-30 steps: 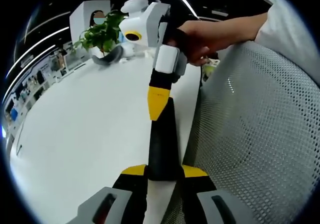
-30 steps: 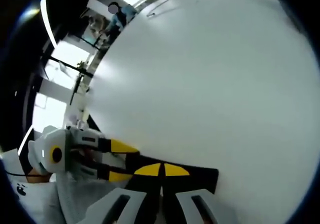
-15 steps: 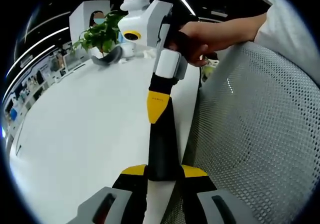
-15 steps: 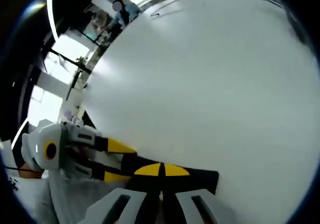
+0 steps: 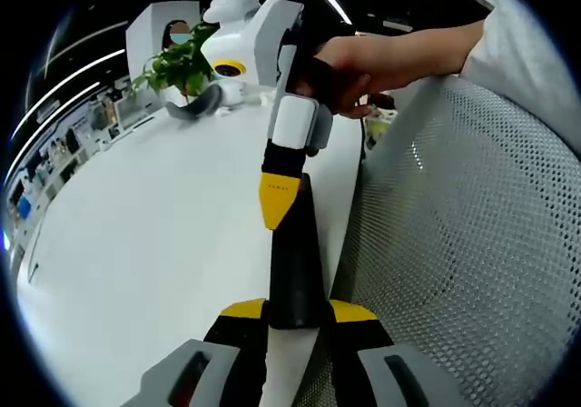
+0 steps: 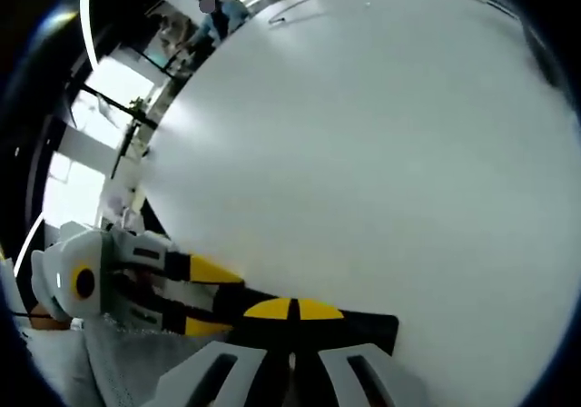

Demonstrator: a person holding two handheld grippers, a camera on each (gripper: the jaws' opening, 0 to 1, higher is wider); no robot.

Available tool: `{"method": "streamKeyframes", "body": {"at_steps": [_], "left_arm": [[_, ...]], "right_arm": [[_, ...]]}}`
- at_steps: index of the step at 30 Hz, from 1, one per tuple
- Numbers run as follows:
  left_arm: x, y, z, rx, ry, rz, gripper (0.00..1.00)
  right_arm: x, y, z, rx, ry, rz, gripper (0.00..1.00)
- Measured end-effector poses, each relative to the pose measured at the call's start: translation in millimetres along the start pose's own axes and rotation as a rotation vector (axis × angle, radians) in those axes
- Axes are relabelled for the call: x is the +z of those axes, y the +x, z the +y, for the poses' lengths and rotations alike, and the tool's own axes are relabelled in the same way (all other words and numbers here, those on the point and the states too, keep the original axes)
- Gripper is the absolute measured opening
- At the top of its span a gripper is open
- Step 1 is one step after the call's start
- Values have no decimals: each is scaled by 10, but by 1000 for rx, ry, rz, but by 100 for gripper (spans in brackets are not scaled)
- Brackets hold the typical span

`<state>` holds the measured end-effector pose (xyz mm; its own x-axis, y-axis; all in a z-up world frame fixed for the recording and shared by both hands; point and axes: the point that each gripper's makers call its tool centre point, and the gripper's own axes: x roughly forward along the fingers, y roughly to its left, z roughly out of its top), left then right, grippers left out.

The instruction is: Press the specified remote control buttons in sequence, fully releasing each button before pressing the next.

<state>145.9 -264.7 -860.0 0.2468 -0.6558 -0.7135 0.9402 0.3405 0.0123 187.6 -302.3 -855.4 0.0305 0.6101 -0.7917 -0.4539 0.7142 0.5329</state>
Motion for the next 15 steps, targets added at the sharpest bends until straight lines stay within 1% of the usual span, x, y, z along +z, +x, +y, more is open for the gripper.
{"method": "streamKeyframes", "body": {"at_steps": [2, 4, 5, 9, 12, 15], "left_arm": [[-4, 4, 1, 0, 1, 0, 24], [-2, 3, 2, 1, -1, 1, 24], [-1, 3, 1, 1, -1, 1, 24], [-1, 4, 1, 3, -4, 5, 25], [0, 4, 1, 6, -12, 6, 25], [10, 16, 4, 11, -18, 4, 26]], "right_arm": [[4, -7, -1, 23, 16, -21, 0], [7, -17, -4, 27, 56, -3, 0], [2, -19, -9, 23, 52, 8, 0], [1, -38, -8, 20, 60, 14, 0], [23, -78, -15, 22, 87, -3, 0], [45, -99, -32, 36, 136, -16, 0]]}}
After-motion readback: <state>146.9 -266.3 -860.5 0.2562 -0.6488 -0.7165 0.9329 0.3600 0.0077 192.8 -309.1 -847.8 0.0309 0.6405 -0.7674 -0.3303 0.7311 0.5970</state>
